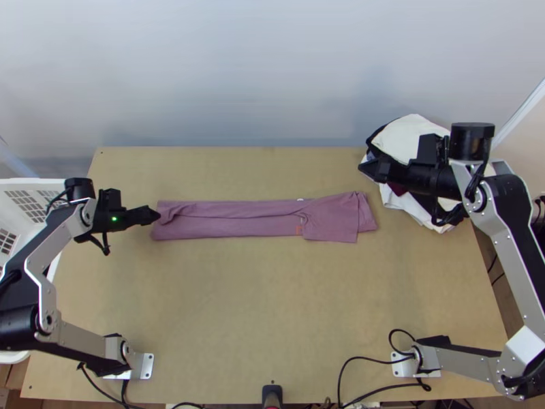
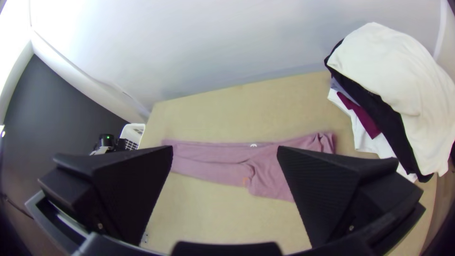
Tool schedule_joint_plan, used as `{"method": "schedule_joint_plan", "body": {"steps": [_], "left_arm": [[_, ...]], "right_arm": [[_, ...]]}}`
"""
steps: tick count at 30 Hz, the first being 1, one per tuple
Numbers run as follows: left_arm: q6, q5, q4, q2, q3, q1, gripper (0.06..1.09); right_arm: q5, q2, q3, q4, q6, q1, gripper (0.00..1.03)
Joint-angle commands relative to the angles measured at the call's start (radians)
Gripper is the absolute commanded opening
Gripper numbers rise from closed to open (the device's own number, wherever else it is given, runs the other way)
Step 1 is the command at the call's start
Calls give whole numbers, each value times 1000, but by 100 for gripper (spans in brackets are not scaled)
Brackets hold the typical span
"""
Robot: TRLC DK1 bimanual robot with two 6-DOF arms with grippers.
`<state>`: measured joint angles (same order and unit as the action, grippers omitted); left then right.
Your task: Fold the t-shirt
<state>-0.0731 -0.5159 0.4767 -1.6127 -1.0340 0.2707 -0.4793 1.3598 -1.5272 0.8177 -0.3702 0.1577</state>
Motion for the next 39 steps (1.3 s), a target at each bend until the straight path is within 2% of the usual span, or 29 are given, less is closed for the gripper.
{"method": "schedule_joint_plan", "body": {"steps": [1, 12, 24, 25, 27, 28, 31, 35, 39], "left_arm": [[-30, -10, -26, -56, 22, 9, 102], [-22, -6, -56, -151, 5, -57, 102], [173, 31, -150, -193, 2, -330, 101], [183, 51, -153, -193, 3, -344, 97], [196, 54, -167, -185, 15, -349, 79], [207, 54, -178, -182, 20, -346, 66], [210, 59, -174, -164, 29, -292, 12], [150, 59, -127, -125, 35, -149, 10], [19, 56, -43, -87, 32, 33, 10]], "right_arm": [[-8, 24, -37, 18, -22, -7, 99], [-10, 27, -80, 38, -49, -15, 99], [-10, 35, -117, 37, -84, -9, 99], [-10, 33, -116, 38, -84, -10, 99], [-10, 28, -111, 38, -84, -12, 99], [-10, 25, -106, 38, -82, -12, 99], [-10, 19, -91, 38, -81, -15, 99], [-10, 10, -70, 38, -78, -17, 99], [-10, 4, -47, 38, -75, -17, 99]]}}
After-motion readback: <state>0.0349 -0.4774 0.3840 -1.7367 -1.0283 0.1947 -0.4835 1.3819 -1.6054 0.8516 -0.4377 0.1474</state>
